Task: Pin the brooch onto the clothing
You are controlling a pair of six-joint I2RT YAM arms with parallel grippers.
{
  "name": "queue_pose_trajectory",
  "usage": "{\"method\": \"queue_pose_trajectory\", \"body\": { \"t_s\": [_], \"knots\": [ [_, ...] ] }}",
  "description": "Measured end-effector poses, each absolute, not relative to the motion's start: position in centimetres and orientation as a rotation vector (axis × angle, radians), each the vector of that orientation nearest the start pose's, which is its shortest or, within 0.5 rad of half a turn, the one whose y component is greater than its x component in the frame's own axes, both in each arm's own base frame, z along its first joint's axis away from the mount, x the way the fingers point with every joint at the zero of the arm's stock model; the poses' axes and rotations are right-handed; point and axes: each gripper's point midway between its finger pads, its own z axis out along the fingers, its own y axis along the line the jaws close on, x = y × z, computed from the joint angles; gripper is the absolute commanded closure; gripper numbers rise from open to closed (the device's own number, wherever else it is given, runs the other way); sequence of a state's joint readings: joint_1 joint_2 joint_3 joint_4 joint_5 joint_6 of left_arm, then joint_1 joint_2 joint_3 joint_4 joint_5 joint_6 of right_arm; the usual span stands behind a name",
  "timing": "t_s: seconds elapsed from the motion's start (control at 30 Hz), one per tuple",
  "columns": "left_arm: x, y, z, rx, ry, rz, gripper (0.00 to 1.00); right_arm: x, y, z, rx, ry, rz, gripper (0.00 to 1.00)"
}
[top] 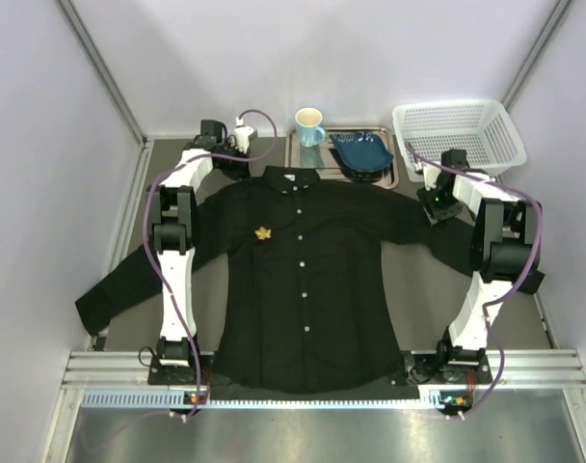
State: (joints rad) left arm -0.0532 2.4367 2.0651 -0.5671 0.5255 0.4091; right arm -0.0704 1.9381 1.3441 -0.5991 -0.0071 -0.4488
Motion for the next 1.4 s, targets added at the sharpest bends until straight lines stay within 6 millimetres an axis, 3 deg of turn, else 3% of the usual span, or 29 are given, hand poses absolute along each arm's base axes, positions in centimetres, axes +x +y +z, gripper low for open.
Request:
{"method": "queue_pose_trajectory", "body": {
  "t_s": [0.13,0.27,0.4,0.53,0.67,0.77,0.83,0.97,1.1,1.27,1.4],
  "knots": [
    [58.7,-10.7,4.4,0.732,2.243,-0.497,1.00,40.7,-4.7,2.9,-0.508,2.726,-0.117,0.44],
    [59.3,-10.7,4.9,0.696,2.229,-0.499,0.62,40.3,-3.8,3.4,-0.518,2.730,-0.045,0.40],
    [59.5,-9.9,5.7,0.640,2.230,-0.514,0.51,39.7,-2.0,5.9,-0.554,2.687,0.056,0.40],
    [56.1,-7.1,7.9,0.576,2.253,-0.559,0.49,39.4,1.7,10.5,-0.670,2.564,0.149,0.41],
    [50.6,-3.9,10.6,0.548,2.288,-0.552,0.50,38.0,8.2,12.5,-0.883,2.457,0.274,0.44],
    [47.0,-3.0,11.6,0.564,2.317,-0.545,0.50,36.0,12.4,11.8,-1.029,2.436,0.373,0.47],
    [45.0,-3.0,11.0,0.586,2.353,-0.554,0.51,34.8,14.1,11.0,-1.090,2.442,0.433,0.50],
    [40.6,-2.7,7.1,0.621,2.506,-0.570,0.55,33.3,16.1,8.8,-1.158,2.480,0.507,0.56],
    [37.7,-1.0,4.0,0.616,2.649,-0.545,0.56,31.2,16.6,5.7,-1.192,2.561,0.550,0.62],
    [36.7,2.4,2.6,0.573,2.724,-0.464,0.58,28.3,15.4,2.2,-1.214,2.672,0.534,0.66],
    [36.5,4.1,2.5,0.560,2.744,-0.414,0.60,28.2,15.1,2.1,-1.208,2.660,0.513,0.68]
  ]
}}
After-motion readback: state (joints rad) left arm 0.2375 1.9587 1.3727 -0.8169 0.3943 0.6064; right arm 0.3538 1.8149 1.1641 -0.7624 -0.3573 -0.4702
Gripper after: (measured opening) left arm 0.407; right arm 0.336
